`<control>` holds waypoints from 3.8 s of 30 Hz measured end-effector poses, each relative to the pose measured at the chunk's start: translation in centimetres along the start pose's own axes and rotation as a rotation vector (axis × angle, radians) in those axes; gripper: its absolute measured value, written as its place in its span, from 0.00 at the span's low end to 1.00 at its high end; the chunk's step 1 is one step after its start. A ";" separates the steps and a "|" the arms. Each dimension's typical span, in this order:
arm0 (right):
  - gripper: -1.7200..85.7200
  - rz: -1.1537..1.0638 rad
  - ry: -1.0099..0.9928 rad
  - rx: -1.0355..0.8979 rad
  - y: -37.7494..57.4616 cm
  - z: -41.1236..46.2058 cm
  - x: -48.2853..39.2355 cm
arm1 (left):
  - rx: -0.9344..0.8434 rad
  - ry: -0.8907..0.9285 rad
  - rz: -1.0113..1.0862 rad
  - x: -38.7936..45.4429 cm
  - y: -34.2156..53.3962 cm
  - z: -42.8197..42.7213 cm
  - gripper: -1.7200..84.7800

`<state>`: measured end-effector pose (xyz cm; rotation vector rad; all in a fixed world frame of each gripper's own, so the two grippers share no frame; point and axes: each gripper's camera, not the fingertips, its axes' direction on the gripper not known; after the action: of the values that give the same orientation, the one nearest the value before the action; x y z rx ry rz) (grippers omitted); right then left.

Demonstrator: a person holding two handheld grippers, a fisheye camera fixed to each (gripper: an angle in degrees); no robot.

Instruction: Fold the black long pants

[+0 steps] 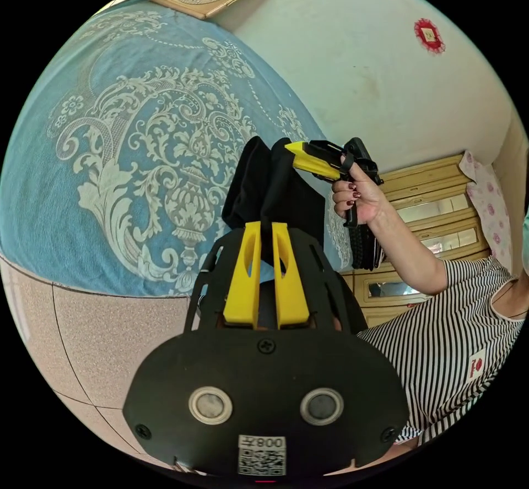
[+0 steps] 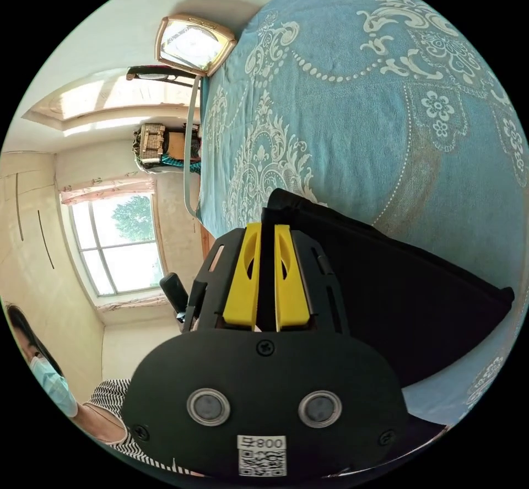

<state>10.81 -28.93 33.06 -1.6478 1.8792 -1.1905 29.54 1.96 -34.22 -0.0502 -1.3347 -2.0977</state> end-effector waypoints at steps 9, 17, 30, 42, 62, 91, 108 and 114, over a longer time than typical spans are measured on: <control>0.04 -0.169 -0.012 0.018 0.0 -2.0 -7.5 | 0.075 0.061 -0.089 -4.8 5.1 -2.1 0.05; 0.02 -0.322 0.226 -0.051 -0.7 1.8 -14.2 | 0.275 -0.110 -0.057 -0.5 10.9 -5.7 0.02; 0.02 -0.372 0.298 -0.017 -2.2 3.1 -19.7 | 0.061 -0.273 0.004 2.0 12.8 0.2 0.02; 0.02 -0.408 0.284 -0.003 -0.2 0.5 -19.1 | 0.061 -0.312 0.081 6.7 16.3 0.8 0.02; 0.09 -0.084 0.119 0.032 20.5 -2.3 -1.5 | -0.195 -0.096 0.086 11.0 23.8 9.0 0.07; 0.08 0.120 -0.458 0.079 26.3 6.1 20.6 | -0.004 0.570 -0.511 -3.4 31.5 16.7 0.08; 0.04 0.113 -0.492 0.083 27.6 10.3 29.7 | 0.088 0.581 -0.536 -5.5 29.7 18.6 0.15; 0.03 0.057 -0.525 0.108 27.9 10.0 31.7 | 0.286 0.589 -0.615 -7.5 28.2 18.1 0.18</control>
<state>-7.04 -63.21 13.34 -1.6346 1.4932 -0.7253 45.14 12.73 -5.65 1.1342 -1.3489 -2.0975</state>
